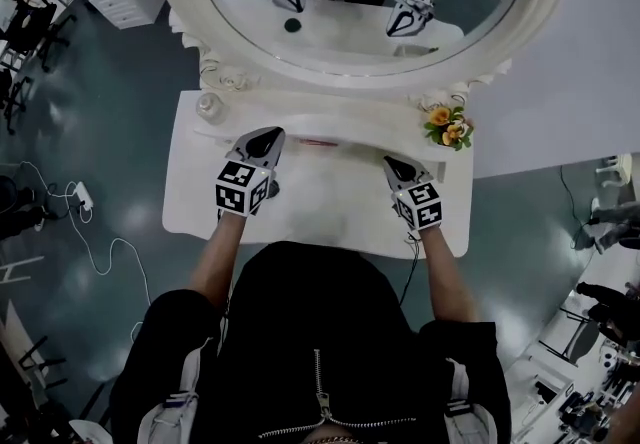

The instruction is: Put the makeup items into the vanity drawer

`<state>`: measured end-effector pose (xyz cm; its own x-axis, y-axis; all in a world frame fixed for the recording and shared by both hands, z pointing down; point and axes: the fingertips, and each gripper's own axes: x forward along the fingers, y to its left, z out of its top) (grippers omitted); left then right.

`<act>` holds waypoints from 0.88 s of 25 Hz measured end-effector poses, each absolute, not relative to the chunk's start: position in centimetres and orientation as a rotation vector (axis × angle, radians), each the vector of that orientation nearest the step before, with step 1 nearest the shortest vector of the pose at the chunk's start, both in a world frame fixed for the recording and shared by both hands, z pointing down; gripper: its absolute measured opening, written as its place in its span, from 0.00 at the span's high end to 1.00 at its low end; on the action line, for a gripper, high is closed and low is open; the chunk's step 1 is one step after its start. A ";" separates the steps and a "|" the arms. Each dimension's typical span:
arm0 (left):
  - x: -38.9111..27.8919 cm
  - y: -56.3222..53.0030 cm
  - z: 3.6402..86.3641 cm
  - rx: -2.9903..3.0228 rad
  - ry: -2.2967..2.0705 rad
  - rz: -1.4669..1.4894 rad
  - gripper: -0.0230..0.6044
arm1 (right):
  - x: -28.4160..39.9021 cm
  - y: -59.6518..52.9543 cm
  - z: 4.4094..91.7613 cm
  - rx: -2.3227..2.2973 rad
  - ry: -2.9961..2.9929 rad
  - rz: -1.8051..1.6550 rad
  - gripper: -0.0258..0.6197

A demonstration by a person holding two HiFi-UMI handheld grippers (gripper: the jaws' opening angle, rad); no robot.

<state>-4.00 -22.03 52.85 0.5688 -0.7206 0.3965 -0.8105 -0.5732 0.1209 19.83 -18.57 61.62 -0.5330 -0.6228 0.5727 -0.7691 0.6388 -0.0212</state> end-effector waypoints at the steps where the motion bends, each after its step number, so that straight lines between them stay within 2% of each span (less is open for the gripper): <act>1: -4.4 -22.2 52.8 2.515 -1.261 0.440 0.93 | 18.9 -18.6 61.5 1.080 -2.341 0.370 0.95; 7: -6.8 -22.7 53.3 2.497 -1.264 0.431 0.93 | 13.2 -18.3 62.3 0.991 -2.367 0.337 0.94; 10: -8.0 -22.4 53.8 2.480 -1.268 0.433 0.93 | 10.8 -18.1 63.8 0.959 -2.342 0.323 0.78; 13: -9.6 -22.2 54.3 2.461 -1.280 0.438 0.93 | 8.8 -18.4 65.4 0.939 -2.312 0.318 0.69; 22: -13.3 -20.7 56.0 2.406 -1.311 0.461 0.93 | 6.7 -21.0 70.4 0.966 -2.173 0.334 0.61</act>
<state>-13.31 -20.71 56.02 0.5161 -0.7314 0.4458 -0.8494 -0.5042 0.1561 6.66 -20.98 70.44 -0.4570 -0.5388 0.7077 -0.7265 0.6851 0.0524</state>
